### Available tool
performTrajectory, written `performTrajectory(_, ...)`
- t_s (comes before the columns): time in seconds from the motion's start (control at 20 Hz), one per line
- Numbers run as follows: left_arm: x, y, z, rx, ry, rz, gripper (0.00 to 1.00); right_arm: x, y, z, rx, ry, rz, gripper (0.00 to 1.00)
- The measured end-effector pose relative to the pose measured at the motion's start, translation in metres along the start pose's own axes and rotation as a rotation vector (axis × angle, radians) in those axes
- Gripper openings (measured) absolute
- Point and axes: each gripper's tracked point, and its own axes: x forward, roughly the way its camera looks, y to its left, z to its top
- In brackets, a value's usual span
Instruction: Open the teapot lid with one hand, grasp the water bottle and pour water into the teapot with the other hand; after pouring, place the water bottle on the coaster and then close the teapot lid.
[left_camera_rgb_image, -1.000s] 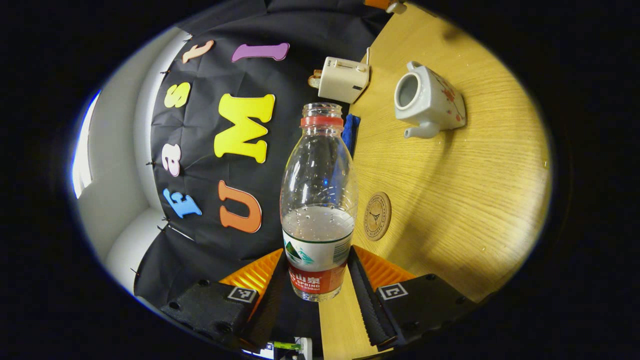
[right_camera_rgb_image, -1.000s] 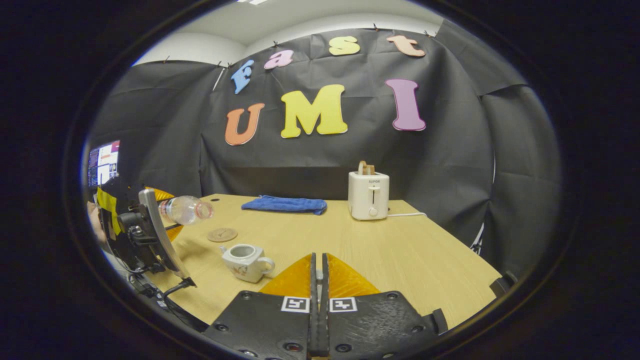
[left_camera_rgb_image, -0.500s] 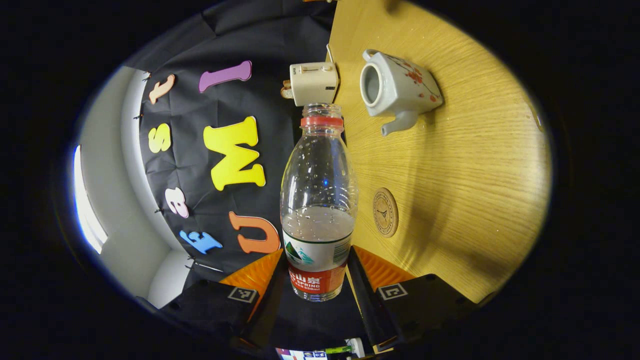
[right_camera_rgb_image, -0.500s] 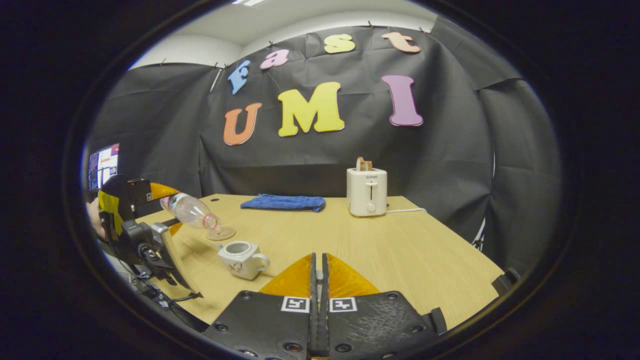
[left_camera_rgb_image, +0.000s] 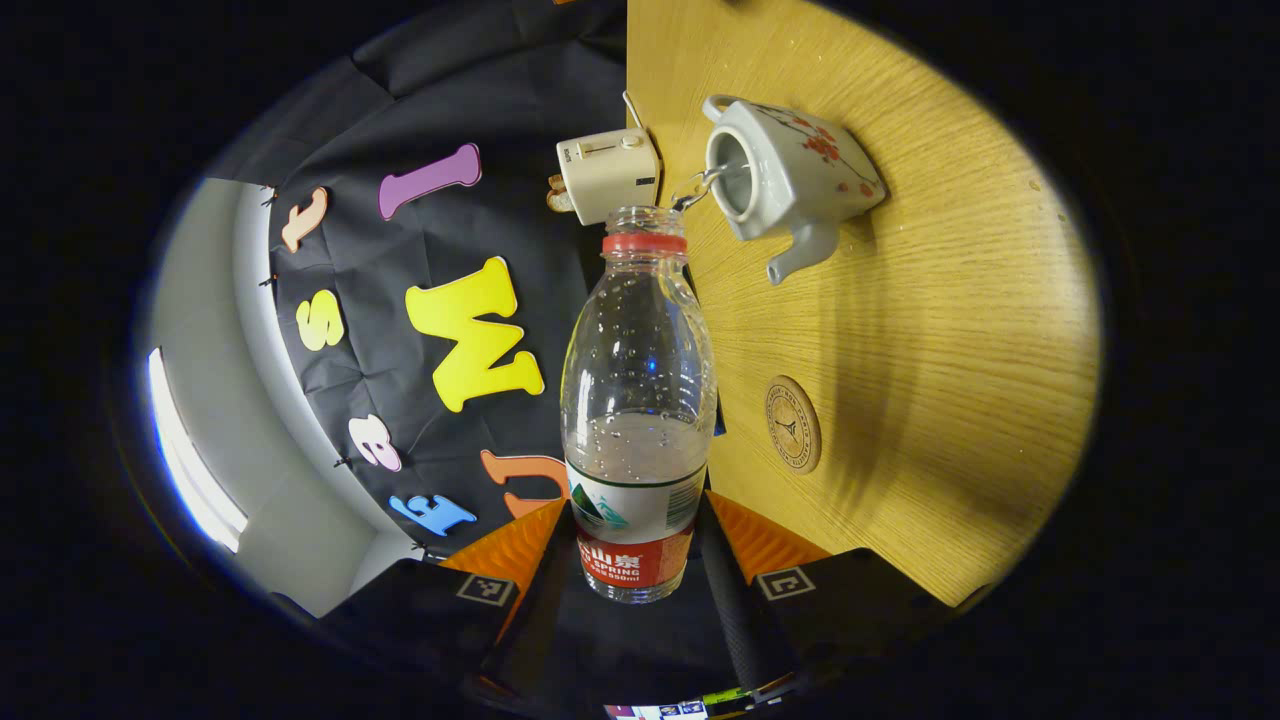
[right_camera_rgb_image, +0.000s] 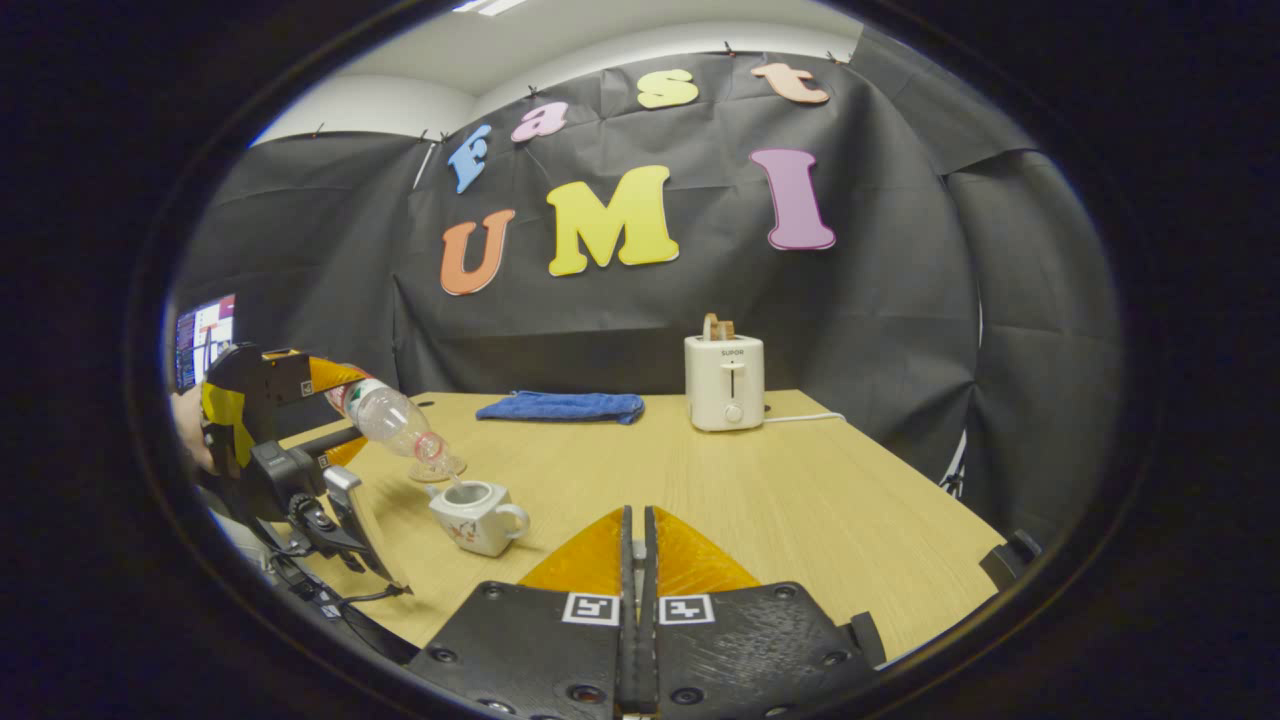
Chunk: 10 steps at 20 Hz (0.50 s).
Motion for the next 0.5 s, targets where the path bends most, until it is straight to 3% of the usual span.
performTrajectory(0.5,0.0,0.012,0.007,0.09,-0.004,0.037,0.73,-0.004,-0.006,0.001,0.007,-0.006,-0.006,0.0)
